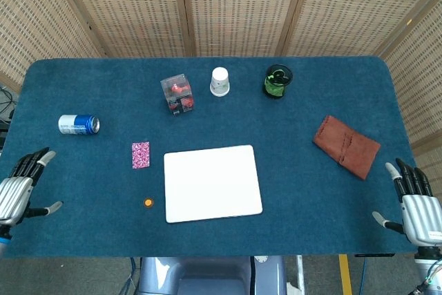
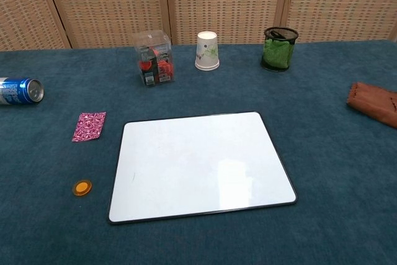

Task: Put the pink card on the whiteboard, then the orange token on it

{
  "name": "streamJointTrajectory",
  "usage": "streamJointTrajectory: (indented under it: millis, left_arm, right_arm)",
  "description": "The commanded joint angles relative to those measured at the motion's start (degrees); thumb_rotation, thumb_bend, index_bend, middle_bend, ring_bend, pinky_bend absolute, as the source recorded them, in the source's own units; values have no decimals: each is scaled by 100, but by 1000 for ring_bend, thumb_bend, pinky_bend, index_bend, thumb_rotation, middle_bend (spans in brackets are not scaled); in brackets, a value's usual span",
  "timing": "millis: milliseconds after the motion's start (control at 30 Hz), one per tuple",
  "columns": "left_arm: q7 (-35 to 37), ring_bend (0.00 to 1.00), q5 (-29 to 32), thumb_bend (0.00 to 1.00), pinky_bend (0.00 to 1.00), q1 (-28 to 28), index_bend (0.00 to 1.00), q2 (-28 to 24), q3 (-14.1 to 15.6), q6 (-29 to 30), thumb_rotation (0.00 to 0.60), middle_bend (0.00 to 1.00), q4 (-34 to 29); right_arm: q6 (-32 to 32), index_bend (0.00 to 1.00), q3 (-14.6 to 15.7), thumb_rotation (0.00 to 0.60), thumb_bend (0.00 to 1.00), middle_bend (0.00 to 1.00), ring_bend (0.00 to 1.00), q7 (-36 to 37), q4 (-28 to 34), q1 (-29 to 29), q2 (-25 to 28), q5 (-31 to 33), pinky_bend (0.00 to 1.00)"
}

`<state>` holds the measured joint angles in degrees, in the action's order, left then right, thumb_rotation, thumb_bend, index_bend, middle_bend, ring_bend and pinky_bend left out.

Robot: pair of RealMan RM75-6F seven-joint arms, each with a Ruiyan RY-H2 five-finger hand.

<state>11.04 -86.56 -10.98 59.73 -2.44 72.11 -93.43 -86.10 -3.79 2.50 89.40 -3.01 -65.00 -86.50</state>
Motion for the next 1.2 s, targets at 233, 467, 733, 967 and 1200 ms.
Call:
streamJointTrajectory:
  millis: [233, 467, 733, 967, 1200]
  left_arm:
    - [-647, 0, 1401, 0, 0, -1527, 50, 618, -630, -2145, 600, 0, 262]
    - [-1376, 0, 2492, 0, 0, -2244, 183, 1266, -795, -2893, 600, 0, 854]
    - [-2149, 0, 3497, 0, 0, -2700, 203, 1636, -758, -3059, 600, 0, 1068]
    - [-2661, 0, 4149, 0, 0, -3008, 203, 1896, -675, -3009, 600, 0, 1143]
    - [-3134, 0, 4913, 0, 0, -3384, 203, 2121, -578, -3045, 600, 0, 1148]
  right_arm:
    - [54, 0, 9, 600, 182, 0, 0, 50, 15, -20, 35, 11, 0]
    - [147, 0, 25, 600, 182, 0, 0, 180, 35, -48, 92, 29, 0]
    - [218, 0, 43, 600, 182, 0, 0, 254, 43, -70, 143, 37, 0]
    - [267, 0, 52, 600, 182, 0, 0, 289, 74, -78, 170, 70, 0]
    - [275, 0, 59, 600, 182, 0, 0, 280, 106, -74, 184, 86, 0]
